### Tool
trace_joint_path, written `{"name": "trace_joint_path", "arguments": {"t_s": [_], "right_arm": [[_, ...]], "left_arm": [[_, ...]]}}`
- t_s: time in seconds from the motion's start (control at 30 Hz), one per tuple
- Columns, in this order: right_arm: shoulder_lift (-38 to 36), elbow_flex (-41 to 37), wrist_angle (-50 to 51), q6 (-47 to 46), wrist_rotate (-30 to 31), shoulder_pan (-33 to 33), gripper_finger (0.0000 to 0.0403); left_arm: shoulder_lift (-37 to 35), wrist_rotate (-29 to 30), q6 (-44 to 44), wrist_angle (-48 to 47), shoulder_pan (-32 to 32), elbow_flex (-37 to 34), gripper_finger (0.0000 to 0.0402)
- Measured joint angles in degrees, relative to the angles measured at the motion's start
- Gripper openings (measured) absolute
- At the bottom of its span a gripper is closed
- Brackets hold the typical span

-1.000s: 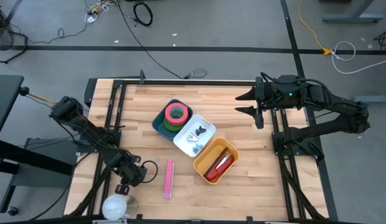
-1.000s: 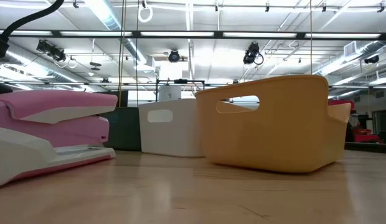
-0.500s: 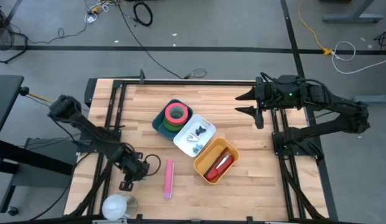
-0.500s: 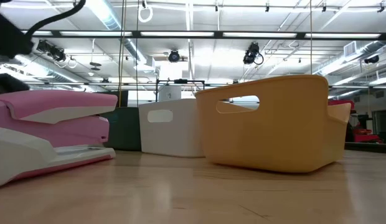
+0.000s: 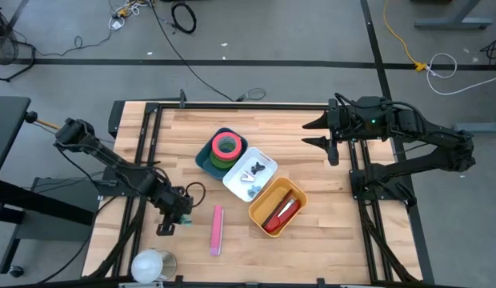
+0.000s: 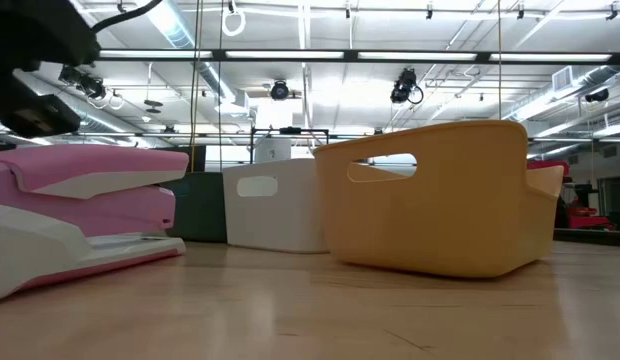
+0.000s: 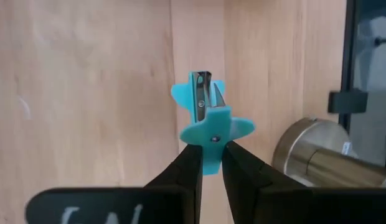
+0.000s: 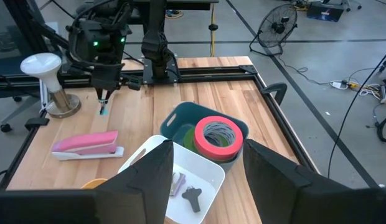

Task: Pick and place Stapler, Stapler remover, tape
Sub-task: Put the blue staple remover into the white bin

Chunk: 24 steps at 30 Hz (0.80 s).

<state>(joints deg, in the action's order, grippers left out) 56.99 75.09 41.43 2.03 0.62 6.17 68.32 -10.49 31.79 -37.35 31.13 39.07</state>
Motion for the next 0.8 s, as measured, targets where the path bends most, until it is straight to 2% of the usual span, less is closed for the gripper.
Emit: {"name": "trace_joint_path", "arguments": {"t_s": [0.37,0.67,0.8], "right_arm": [[0.0,0.0,0.0,0.0,0.0,0.0,0.0194],[0.0,0.0,0.0,0.0,0.0,0.0,0.0194],[0.0,0.0,0.0,0.0,0.0,0.0,0.0194]], "left_arm": [[-0.6,0.4,-5.4,1.0,-4.7,1.2,0.0050],[-0.6,10.6,-18.7,-3.3,-10.8,11.9,0.0051],[-0.6,12.4,-22.9,-3.8,-14.1,16.0,0.0050]]}}
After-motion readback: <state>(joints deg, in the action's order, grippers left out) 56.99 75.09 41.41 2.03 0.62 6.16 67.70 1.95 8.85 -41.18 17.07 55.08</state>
